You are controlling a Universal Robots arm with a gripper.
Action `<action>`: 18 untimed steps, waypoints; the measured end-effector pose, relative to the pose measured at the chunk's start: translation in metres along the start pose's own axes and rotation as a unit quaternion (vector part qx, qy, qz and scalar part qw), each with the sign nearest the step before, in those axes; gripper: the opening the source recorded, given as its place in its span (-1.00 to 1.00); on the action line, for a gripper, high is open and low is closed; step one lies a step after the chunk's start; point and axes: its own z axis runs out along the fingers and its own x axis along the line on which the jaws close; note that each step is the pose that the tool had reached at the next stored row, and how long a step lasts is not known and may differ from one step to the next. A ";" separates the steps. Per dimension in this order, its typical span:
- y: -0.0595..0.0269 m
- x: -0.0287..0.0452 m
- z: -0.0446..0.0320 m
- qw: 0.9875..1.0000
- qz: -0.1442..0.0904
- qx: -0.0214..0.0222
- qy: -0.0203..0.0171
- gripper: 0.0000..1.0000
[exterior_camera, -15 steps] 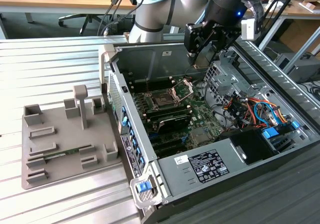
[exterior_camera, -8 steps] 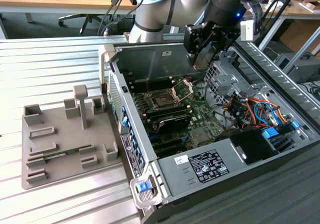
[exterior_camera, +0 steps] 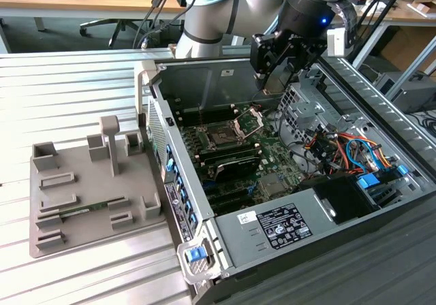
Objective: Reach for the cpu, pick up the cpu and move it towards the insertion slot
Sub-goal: 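Pick up the cpu and move it towards the insertion slot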
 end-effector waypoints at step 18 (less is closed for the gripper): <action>0.0015 0.0000 0.0029 1.000 0.000 0.000 0.000 0.10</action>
